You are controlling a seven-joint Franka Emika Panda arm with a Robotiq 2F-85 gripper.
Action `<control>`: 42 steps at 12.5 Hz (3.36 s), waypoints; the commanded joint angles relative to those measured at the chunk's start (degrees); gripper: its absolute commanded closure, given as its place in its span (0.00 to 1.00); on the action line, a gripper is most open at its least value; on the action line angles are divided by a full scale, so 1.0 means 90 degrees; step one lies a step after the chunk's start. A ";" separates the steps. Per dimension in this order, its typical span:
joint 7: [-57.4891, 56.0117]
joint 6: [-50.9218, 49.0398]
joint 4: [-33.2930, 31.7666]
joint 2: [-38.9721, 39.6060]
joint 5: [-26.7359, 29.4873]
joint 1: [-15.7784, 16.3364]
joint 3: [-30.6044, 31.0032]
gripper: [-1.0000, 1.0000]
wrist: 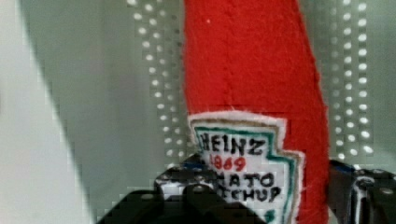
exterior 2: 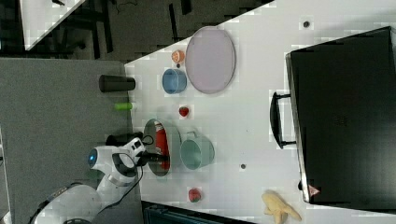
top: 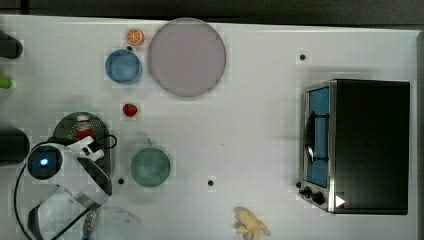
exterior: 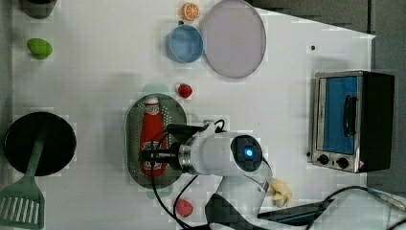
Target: Pick ketchup from strainer and place it on the table
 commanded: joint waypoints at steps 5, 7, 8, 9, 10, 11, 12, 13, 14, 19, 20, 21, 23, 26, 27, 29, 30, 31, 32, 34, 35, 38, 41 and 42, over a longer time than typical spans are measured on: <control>0.0199 -0.1876 0.0622 -0.1972 0.0903 -0.0246 0.0471 0.39; -0.0029 -0.2378 0.1039 -0.2321 0.1192 -0.0435 0.0410 0.39; -0.0141 -0.2656 0.1277 -0.2393 0.1207 -0.0540 0.0344 0.39; -0.0246 -0.2966 0.1537 -0.2402 0.1207 -0.0641 0.0257 0.39; -0.0404 -0.3302 0.1780 -0.2389 0.1207 -0.0735 0.0134 0.39; -0.0673 -0.3620 0.2000 -0.2362 0.1207 -0.0826 -0.0026 0.39; -0.1057 -0.3885 0.2213 -0.2314 0.1207 -0.0912 -0.0211 0.39; -0.1415 -0.4049 0.2397 -0.2251 0.1206 -0.0981 -0.0421 0.39; -0.1700 -0.4110 0.2546 -0.2195 0.1205 -0.1042 -0.0660 0.39; -0.2807 -0.4113 0.2716 -0.2138 0.1200 -0.1342 -0.2237 0.39; -0.3059 -0.4113 0.2692 -0.2116 0.1200 -0.1368 -0.2565 0.39; -0.3406 -0.4112 0.2631 -0.2093 0.1200 -0.1378 -0.2889 0.39; -0.4069 -0.4096 0.2370 -0.2065 0.1200 -0.1387 -0.3465 0.39; -0.4259 -0.3838 0.1714 -0.2063 0.1200 -0.1400 -0.3951 0.39; -0.4259 -0.3582 0.1415 -0.2063 0.1201 -0.1402 -0.4016 0.39; -0.4258 -0.2956 0.0823 -0.2055 0.1205 -0.1401 -0.4016 0.39; -0.4248 -0.2660 0.0546 -0.2042 0.1206 -0.1397 -0.3980 0.39; -0.4198 -0.2359 0.0280 -0.2026 0.1210 -0.1392 -0.3931 0.39; -0.4131 -0.2064 0.0069 -0.1994 0.1210 -0.1388 -0.3872 0.39; -0.4105 -0.1630 -0.0208 -0.1863 0.1210 -0.1369 -0.3753 0.39; -0.4102 -0.1471 -0.0264 -0.1755 0.1210 -0.1359 -0.3710 0.36; -0.4102 -0.1342 -0.0247 -0.1640 0.1210 -0.1354 -0.3632 0.04; -0.4097 -0.1377 -0.0021 -0.2101 0.1210 -0.1357 -0.3666 0.00; -0.4094 -0.1401 0.0177 -0.2285 0.1210 -0.1359 -0.3673 0.00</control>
